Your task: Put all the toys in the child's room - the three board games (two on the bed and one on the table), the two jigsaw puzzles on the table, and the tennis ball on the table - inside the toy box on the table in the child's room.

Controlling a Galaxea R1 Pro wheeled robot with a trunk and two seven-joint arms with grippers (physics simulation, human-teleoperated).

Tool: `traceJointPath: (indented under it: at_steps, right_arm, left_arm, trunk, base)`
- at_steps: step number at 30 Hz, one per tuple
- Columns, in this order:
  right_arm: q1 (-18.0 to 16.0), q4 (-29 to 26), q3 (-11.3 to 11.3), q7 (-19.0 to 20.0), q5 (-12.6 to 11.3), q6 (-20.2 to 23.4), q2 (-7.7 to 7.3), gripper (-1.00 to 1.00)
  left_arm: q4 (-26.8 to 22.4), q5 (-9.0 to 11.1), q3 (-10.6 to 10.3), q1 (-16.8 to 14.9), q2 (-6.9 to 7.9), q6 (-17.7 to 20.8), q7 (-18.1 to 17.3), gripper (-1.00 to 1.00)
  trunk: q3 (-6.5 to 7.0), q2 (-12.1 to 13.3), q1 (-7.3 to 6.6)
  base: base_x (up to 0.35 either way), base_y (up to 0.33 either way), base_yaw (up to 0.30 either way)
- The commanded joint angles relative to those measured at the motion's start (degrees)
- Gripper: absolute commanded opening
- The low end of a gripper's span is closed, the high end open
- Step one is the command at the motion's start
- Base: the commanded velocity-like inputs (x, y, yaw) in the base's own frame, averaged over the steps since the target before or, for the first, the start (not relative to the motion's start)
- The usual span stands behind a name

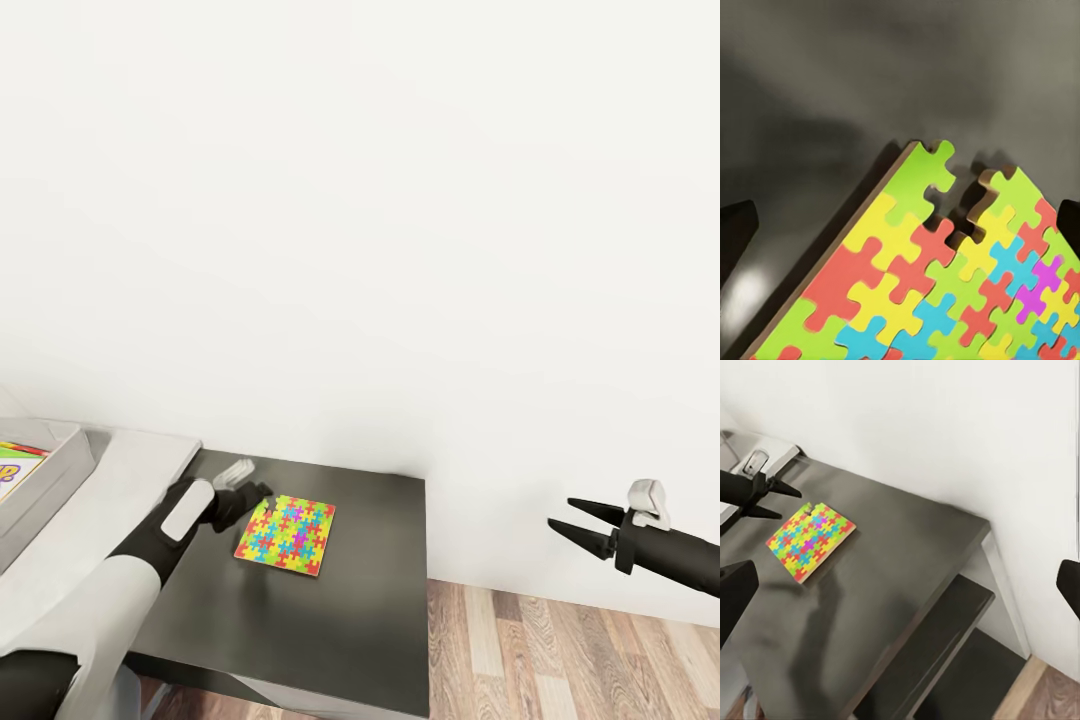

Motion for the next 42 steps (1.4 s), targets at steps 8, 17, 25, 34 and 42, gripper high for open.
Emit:
traceJointPath:
  at_steps: [8, 17, 25, 34, 42]
  right_arm:
    - [-0.1, -0.07, -0.19, 0.55, 0.54, 0.64, -0.29, 1.0]
    - [-0.1, -0.09, -0.24, 0.55, 0.5, 0.64, -0.36, 1.0]
    - [-0.1, -0.09, -0.27, 0.55, 0.49, 0.64, -0.59, 1.0]
    - [0.05, -0.09, -0.21, 0.55, 0.46, 0.64, -1.27, 1.0]
    - [0.07, -0.09, -0.22, 0.55, 0.44, 0.64, -1.33, 1.0]
  left_arm:
    - [0.03, 0.6, -0.31, 0.8, 0.18, -0.19, 0.18, 1.0]
    - [0.04, 0.6, -0.22, 1.14, 0.21, -0.21, 0.14, 1.0]
    - [0.02, 0.65, -0.01, 1.57, 0.21, -0.22, 0.14, 1.0]
    - [0.02, 0.82, 0.46, 2.2, 0.18, -0.28, 0.03, 1.0]
    - [0.01, 0.85, 0.5, 2.22, 0.13, -0.25, 0.05, 1.0]
  trunk:
    - [-0.08, -0.07, 0.01]
    - [-0.08, -0.07, 0.01]
    - [-0.08, -0.07, 0.01]
    - [-0.61, -1.27, 0.67]
    - [-1.51, -3.28, 1.77]
  base:
    - [0.0, 0.0, 0.0]
    - [0.0, 0.0, 0.0]
    - [0.0, 0.0, 0.0]
    - [0.0, 0.0, 0.0]
    - [0.0, 0.0, -0.011]
